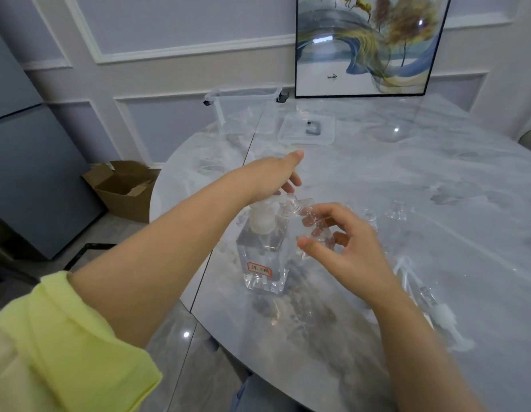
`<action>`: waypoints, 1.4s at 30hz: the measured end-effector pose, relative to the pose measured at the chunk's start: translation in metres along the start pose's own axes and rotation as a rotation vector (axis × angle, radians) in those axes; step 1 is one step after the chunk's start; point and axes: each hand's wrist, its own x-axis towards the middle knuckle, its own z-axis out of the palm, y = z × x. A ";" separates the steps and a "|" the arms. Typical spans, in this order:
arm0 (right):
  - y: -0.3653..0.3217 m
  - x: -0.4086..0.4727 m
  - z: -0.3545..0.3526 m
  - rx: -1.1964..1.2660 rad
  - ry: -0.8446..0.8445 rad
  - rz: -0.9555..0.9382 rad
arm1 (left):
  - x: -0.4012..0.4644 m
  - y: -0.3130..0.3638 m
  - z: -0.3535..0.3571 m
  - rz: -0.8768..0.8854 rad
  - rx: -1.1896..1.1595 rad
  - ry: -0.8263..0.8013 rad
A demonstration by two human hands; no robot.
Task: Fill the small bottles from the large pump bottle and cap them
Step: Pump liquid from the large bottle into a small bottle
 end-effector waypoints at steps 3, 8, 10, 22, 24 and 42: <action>0.000 0.000 0.000 -0.004 -0.001 -0.003 | -0.001 0.000 0.001 -0.002 0.042 0.000; 0.001 0.000 -0.001 -0.013 -0.009 -0.011 | -0.002 -0.003 0.000 0.006 0.011 0.039; 0.000 0.000 -0.001 -0.011 -0.008 -0.007 | -0.001 -0.001 0.001 0.008 0.056 0.017; 0.002 0.001 -0.002 -0.001 -0.001 -0.010 | 0.001 0.001 0.001 0.001 0.059 0.004; 0.002 0.000 -0.001 -0.007 -0.009 -0.007 | 0.001 0.001 0.000 -0.021 0.096 -0.024; 0.003 0.001 -0.001 0.057 -0.012 0.015 | 0.001 0.003 0.001 -0.008 0.105 0.005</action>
